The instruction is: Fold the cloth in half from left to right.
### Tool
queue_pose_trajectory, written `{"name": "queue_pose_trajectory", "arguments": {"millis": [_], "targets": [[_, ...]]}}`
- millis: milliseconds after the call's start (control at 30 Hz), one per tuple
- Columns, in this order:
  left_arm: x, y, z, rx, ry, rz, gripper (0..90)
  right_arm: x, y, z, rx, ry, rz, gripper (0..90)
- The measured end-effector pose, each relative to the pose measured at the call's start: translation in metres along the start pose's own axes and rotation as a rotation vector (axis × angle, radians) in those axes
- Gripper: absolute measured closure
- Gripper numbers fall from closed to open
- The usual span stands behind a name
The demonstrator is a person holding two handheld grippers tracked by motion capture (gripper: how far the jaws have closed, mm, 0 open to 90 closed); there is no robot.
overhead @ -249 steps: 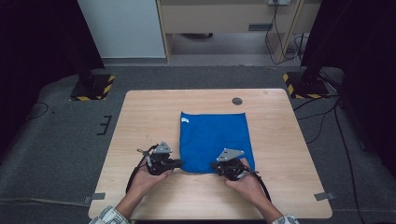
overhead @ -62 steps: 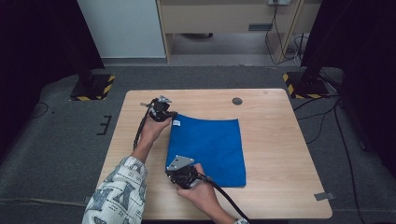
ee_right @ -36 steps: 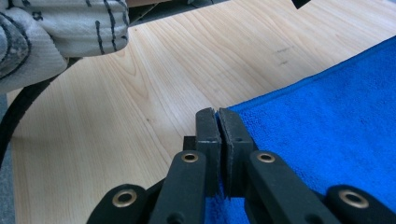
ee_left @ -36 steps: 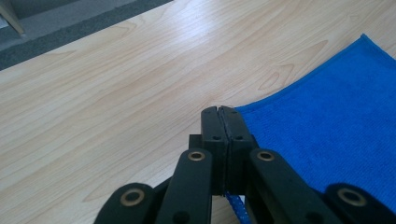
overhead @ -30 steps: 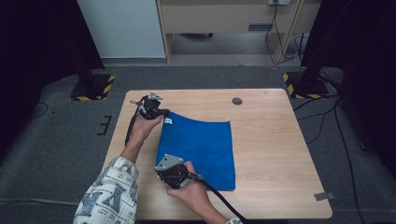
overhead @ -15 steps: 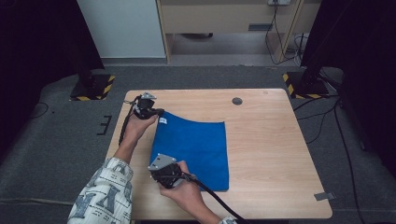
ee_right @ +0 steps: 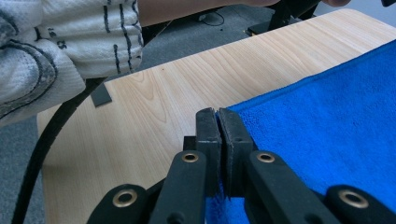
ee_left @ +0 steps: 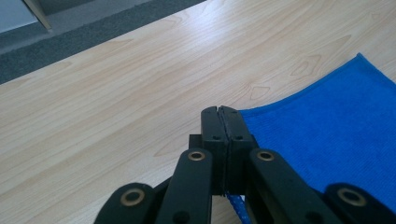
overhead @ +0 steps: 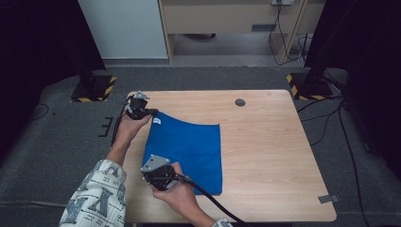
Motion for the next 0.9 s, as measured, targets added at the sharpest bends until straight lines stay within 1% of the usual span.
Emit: {"name": "queue_pose_trajectory", "arguments": {"millis": [67,133,167,200,233,333,367,400,433,467,500,533,567,600,667,767,867,900], "targets": [[0.004,-0.002,-0.002,-0.004,-0.004,0.005,89.6,0.002,0.007,0.001,0.000,0.003,-0.004,87.9],[0.011,-0.006,-0.005,-0.008,-0.012,0.009,89.6,0.003,0.010,0.002,0.001,0.003,-0.002,88.0],[0.015,-0.009,-0.007,-0.008,-0.014,0.015,89.6,0.006,0.016,0.004,0.004,-0.005,0.001,87.9],[0.023,-0.014,-0.013,-0.015,-0.021,0.023,89.6,0.008,0.019,0.006,0.005,-0.008,0.001,87.9],[0.023,-0.014,-0.013,-0.015,-0.021,0.023,89.5,0.008,0.019,0.006,0.005,-0.008,0.001,87.9],[0.038,-0.024,-0.022,-0.011,-0.027,0.042,89.6,0.014,0.032,0.012,0.008,-0.009,0.014,87.9],[0.044,-0.028,-0.025,-0.016,-0.037,0.047,89.6,0.017,0.038,0.015,0.008,-0.008,0.021,87.9],[0.050,-0.034,-0.027,-0.020,-0.044,0.052,89.6,0.019,0.043,0.019,0.006,-0.014,0.026,87.9],[0.057,-0.039,-0.029,-0.025,-0.050,0.058,89.5,0.025,0.054,0.028,0.004,-0.026,0.041,87.9],[0.069,-0.048,-0.033,-0.032,-0.067,0.067,89.5,0.029,0.059,0.033,0.002,-0.037,0.048,87.9],[0.069,-0.048,-0.033,-0.032,-0.067,0.067,89.5,0.029,0.059,0.033,0.002,-0.037,0.048,87.9],[0.079,-0.056,-0.037,-0.036,-0.076,0.072,89.5,0.035,0.066,0.041,0.003,-0.060,0.057,87.9],[0.084,-0.059,-0.039,-0.039,-0.082,0.076,89.5,0.038,0.069,0.045,0.000,-0.063,0.060,87.9],[0.084,-0.059,-0.039,-0.039,-0.082,0.076,89.5,0.038,0.069,0.045,0.000,-0.063,0.060,87.9],[0.092,-0.066,-0.041,-0.043,-0.088,0.083,89.5,0.044,0.075,0.054,-0.004,-0.078,0.068,87.9],[0.101,-0.074,-0.045,-0.045,-0.096,0.086,89.5,0.047,0.080,0.058,-0.005,-0.084,0.073,87.8],[0.106,-0.080,-0.046,-0.053,-0.096,0.086,89.5,0.052,0.087,0.066,-0.005,-0.093,0.086,87.6],[0.108,-0.085,-0.044,-0.064,-0.093,0.088,89.5,0.054,0.089,0.069,-0.009,-0.094,0.092,87.6]]}}
Point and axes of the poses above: each handheld gripper's, and its own axes: y roughly backward along the jaws, z roughly out of its underside, x roughly to its right, the point moved 5 cm from there along -y, roughly forward along the jaws, and after that the axes turned 2 degrees about x, right-handed, at the moved point
